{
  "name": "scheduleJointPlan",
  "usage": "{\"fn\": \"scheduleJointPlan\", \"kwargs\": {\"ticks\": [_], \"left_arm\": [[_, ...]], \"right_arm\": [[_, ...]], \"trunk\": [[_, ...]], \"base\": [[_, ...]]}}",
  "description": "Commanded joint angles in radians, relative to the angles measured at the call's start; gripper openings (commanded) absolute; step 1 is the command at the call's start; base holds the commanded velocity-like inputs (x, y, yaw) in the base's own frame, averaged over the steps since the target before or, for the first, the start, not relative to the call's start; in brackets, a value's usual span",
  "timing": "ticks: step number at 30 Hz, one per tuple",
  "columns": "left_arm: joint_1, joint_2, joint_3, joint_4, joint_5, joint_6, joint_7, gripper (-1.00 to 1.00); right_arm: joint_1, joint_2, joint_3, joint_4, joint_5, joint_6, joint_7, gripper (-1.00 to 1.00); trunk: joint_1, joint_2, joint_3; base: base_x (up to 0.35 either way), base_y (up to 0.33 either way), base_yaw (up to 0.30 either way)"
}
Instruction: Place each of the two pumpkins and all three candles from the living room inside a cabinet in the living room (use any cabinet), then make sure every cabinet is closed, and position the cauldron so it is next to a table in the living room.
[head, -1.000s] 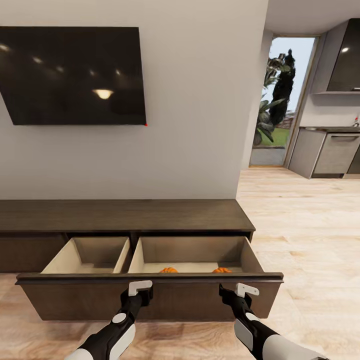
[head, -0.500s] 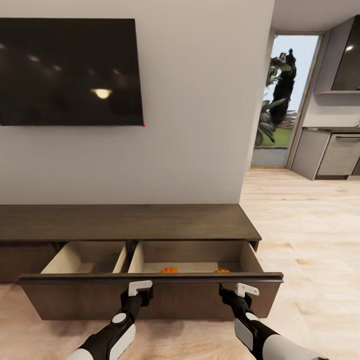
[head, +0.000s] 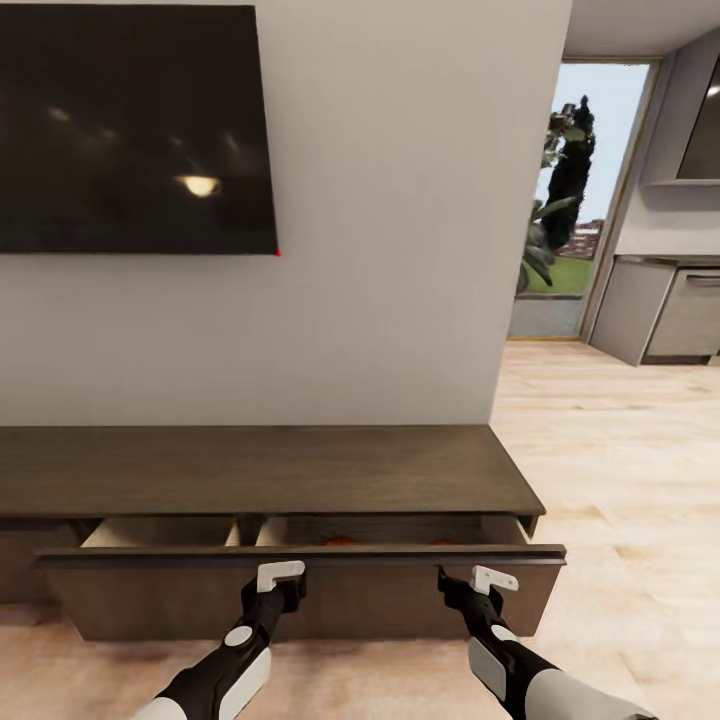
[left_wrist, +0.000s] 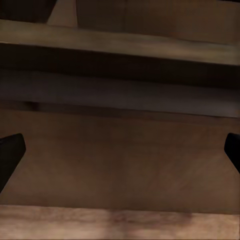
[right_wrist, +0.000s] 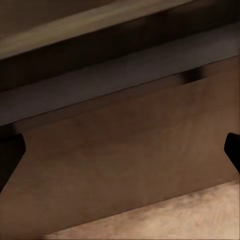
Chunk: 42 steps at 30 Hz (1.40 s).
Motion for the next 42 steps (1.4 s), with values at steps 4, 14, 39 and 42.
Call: {"fn": "scheduleJointPlan", "kwargs": {"ticks": [4, 14, 39, 42], "left_arm": [[-0.001, 0.001, -0.008, 0.000, 0.006, -0.005, 0.007, 1.00], [-0.001, 0.001, -0.008, 0.000, 0.004, -0.005, 0.007, 1.00], [-0.001, 0.005, -0.008, 0.000, -0.001, -0.006, 0.006, 1.00], [-0.001, 0.007, -0.008, 0.000, -0.001, -0.006, 0.005, 1.00]], "right_arm": [[-0.002, 0.000, 0.000, -0.002, 0.002, -0.002, -0.006, 1.00], [-0.001, 0.000, 0.000, -0.002, 0.002, -0.002, -0.006, 1.00], [-0.002, -0.001, 0.000, -0.003, 0.007, 0.006, 0.003, 1.00], [-0.001, -0.001, 0.000, -0.003, 0.008, 0.013, 0.005, 1.00]], "trunk": [[0.000, 0.000, -0.001], [0.000, 0.000, -0.001], [0.000, 0.000, -0.001], [0.000, 0.000, -0.001]], "base": [[0.328, 0.000, 0.000], [0.315, 0.000, 0.000], [-0.203, 0.000, 0.000], [-0.341, 0.005, 0.000]]}}
